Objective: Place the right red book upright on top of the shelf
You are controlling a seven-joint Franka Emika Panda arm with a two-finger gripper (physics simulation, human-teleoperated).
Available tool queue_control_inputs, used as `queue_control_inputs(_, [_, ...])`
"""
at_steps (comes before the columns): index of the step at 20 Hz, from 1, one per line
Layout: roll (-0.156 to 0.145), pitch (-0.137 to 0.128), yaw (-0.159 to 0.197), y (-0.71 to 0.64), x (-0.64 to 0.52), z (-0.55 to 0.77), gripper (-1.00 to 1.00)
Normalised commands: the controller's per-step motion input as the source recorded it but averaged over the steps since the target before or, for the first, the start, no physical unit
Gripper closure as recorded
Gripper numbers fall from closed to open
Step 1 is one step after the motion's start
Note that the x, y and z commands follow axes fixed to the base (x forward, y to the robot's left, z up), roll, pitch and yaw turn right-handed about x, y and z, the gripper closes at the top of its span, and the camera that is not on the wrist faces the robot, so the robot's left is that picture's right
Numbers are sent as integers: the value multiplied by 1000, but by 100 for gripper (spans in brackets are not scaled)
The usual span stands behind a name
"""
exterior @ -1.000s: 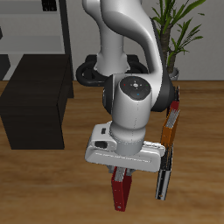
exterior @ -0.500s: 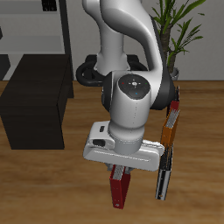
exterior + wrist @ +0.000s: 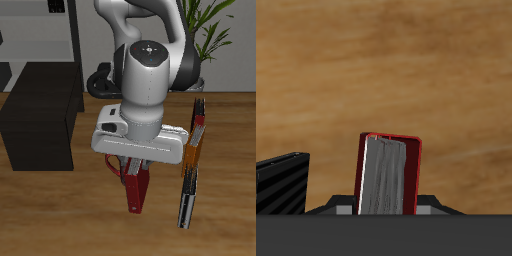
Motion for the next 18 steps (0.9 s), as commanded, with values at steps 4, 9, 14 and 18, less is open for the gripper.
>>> queue_control_inputs(4, [20,-60,6,-285,-348,727,100])
queue_control_inputs(9, [18,-43,-8,-339,-374,604,100])
queue_control_inputs(14, [22,-55,34,-268,-404,567,100])
queue_control_inputs(18, [12,-52,-13,-314,-448,588,100])
